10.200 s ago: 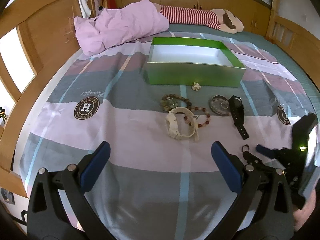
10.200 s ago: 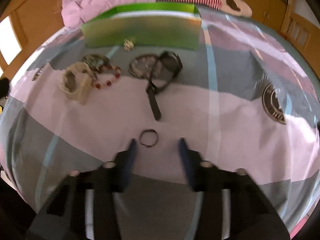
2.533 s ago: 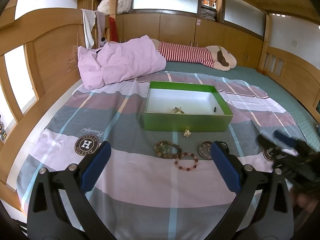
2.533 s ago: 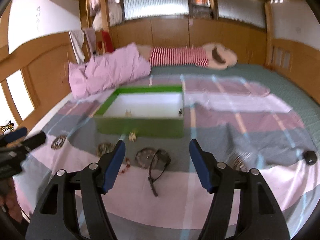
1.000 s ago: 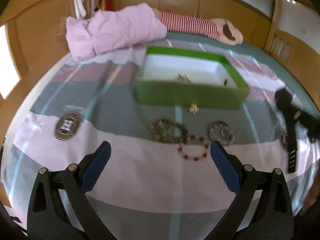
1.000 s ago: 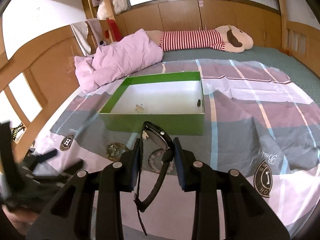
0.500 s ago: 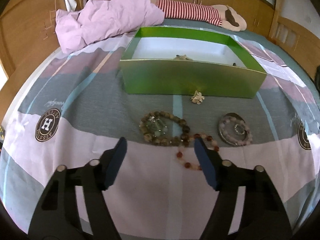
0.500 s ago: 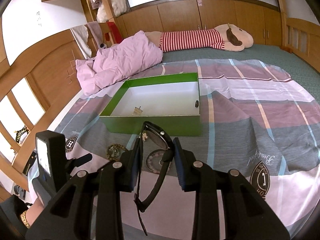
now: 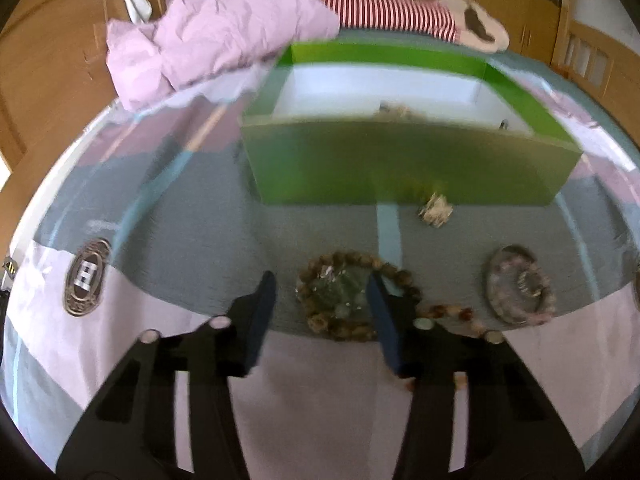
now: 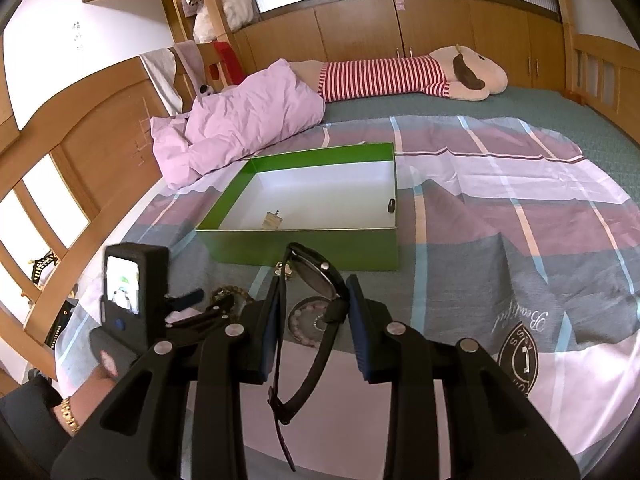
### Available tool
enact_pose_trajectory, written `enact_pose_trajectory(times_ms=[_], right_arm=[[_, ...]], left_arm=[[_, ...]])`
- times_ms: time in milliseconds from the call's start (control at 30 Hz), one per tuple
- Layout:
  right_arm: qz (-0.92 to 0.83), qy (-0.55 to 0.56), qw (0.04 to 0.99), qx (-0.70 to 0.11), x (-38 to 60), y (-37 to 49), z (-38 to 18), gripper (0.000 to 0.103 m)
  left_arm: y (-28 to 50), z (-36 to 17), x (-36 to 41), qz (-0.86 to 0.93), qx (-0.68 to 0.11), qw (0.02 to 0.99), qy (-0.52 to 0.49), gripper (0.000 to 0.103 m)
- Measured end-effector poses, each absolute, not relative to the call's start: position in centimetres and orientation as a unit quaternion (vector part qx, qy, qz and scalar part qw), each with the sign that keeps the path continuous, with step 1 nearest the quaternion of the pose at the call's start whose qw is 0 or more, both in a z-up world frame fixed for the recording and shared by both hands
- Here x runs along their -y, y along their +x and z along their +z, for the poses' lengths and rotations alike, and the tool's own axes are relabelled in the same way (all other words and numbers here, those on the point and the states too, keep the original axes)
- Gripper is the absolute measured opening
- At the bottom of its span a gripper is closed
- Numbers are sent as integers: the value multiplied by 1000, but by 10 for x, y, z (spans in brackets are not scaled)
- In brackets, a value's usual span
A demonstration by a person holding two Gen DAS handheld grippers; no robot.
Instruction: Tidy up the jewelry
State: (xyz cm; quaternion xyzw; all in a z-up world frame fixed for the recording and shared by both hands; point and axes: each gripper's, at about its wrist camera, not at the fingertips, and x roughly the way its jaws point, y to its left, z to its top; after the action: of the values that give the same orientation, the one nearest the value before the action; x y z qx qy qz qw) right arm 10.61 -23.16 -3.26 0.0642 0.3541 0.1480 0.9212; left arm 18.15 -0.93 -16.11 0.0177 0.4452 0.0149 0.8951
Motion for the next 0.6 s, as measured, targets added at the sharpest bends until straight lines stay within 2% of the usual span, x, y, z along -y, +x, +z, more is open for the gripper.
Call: enact_pose_trajectory(times_ms=[33,67,100,200,600], right_arm=[[147,64,921,-355,232,107,-33,32],[147,64,920,-357,232,108,-33,32],[146,63,920,-357,231,109,-34,32],[146,61,920,-359,229,112,-35,32],[148,53,921,-356,226,112,-35,32]], left_arm=[[183,-164,8,11,-445,895,13,41],[183,-166,8,6,-446,895,12,34],[183,-167,9,5,-446,895,17,32],[182,-159,6,-16,-447,895,6,13],[142,-99,-8,-87,-415,905,-35,13]])
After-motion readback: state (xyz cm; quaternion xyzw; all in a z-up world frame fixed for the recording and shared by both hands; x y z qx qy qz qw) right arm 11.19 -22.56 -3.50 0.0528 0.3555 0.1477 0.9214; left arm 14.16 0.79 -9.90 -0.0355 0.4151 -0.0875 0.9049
